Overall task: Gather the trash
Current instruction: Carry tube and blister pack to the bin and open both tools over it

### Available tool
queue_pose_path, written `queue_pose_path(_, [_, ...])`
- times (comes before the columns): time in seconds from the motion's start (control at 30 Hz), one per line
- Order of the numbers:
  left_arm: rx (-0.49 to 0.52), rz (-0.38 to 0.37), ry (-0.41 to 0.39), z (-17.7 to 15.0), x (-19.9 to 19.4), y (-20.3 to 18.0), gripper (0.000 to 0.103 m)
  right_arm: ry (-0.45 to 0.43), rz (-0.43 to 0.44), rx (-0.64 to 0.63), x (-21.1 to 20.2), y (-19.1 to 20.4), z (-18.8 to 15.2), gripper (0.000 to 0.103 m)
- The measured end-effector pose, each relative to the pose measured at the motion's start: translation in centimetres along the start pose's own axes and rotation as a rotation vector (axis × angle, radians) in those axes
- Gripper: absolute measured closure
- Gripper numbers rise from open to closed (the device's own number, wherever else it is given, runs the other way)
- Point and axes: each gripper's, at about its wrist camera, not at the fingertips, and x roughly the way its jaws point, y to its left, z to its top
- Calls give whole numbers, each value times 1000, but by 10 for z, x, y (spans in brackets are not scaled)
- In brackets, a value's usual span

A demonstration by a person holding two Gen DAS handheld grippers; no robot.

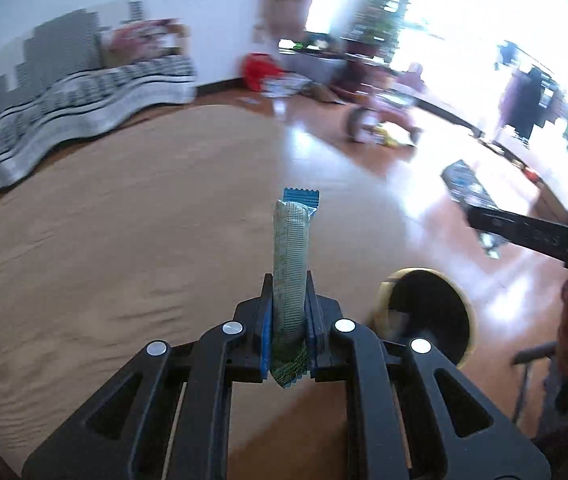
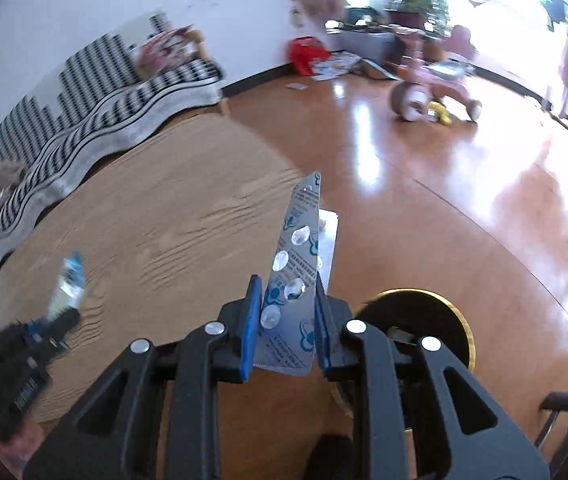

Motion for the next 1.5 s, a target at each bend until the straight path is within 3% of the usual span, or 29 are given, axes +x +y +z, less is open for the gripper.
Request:
queue_pose_path(0.2, [59, -147, 73, 8, 47, -102, 91, -8, -31, 130, -17, -88, 2, 79])
queue_pose_path(0.4, [76, -207, 141, -4, 79, -156, 91, 54, -61, 203, -7, -135, -7, 79])
queue_pose_path(0.7, [65, -220, 207, -6, 117, -175, 91, 84, -57, 226, -2, -151, -14, 79])
queue_pose_path(1.13, [63, -243, 217, -2, 122, -177, 90, 91, -75, 231, 7, -145, -5, 75])
queue_pose_path(1.17, [60, -243, 218, -2, 122, -177, 88, 93, -79, 233, 7, -145, -6, 59])
queue_pose_path(1.23, [52, -239, 216, -3, 124, -175, 79, 78, -89, 239, 6, -145, -7, 43])
queue_pose_path(1.3, [39, -244, 211, -4, 124, -171, 49, 74, -91, 236, 5, -143, -7, 43])
queue_pose_path(1.5, [24, -235, 187, -3, 117, -163, 27, 59, -83, 223, 4, -132, -4, 40])
